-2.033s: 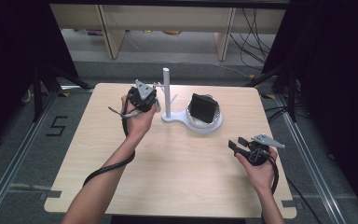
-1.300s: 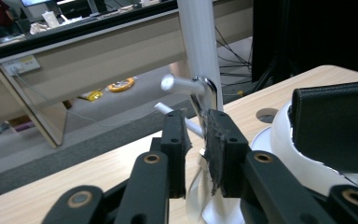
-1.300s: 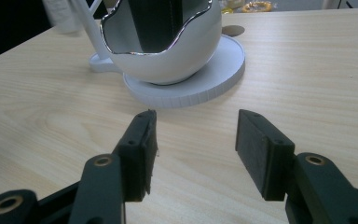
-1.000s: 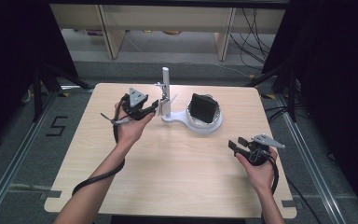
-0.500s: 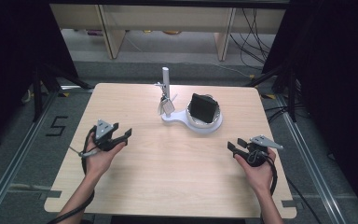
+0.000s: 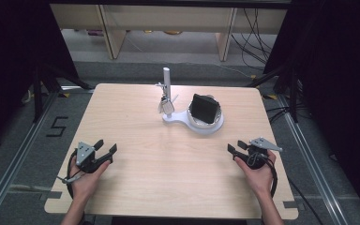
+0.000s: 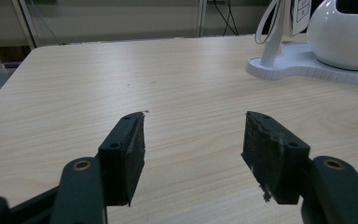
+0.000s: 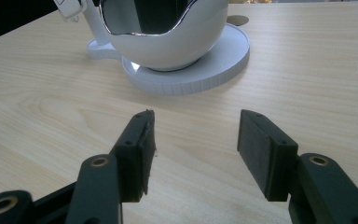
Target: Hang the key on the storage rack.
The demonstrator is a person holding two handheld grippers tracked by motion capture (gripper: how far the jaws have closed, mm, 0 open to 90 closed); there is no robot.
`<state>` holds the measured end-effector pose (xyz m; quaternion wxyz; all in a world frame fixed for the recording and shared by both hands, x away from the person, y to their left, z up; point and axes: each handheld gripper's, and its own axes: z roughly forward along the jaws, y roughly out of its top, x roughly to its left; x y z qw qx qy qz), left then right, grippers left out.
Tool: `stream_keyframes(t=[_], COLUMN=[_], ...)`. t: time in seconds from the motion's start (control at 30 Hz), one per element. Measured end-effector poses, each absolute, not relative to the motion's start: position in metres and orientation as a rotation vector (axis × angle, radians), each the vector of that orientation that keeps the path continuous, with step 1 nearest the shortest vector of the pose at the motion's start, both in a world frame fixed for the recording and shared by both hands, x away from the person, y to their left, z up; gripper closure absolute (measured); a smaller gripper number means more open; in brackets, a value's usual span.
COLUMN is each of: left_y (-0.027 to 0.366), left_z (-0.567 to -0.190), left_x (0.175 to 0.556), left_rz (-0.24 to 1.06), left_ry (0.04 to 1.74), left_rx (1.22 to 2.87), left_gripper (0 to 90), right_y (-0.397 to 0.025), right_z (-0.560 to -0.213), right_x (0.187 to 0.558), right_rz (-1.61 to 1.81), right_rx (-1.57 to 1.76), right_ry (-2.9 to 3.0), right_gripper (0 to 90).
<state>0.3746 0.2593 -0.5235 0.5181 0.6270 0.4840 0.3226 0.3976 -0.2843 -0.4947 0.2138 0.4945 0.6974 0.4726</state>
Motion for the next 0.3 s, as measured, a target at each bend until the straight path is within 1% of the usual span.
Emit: stream_keyframes(t=[0.1,0.23,0.3], left_y=[0.2626,0.2615,0.2605], left_z=[-0.5242,-0.5246,-0.5244], left_x=[0.3747,0.3754,0.3752], left_rz=[0.774,0.781,0.773], left_ry=[1.166,1.157,1.158], left_rx=[1.474,1.472,1.476], left_gripper=[38.3,38.4,38.4], right_y=[-0.2825,-0.2859,-0.2823], right_z=[-0.4955,-0.4972,-0.4963], right_x=[0.3958,0.3974,0.3939], right_rz=[1.315,1.295,1.319], right_rx=[1.426,1.38,1.454], right_ry=[1.91,1.929,1.91], right_gripper=[47.1,47.0,46.9])
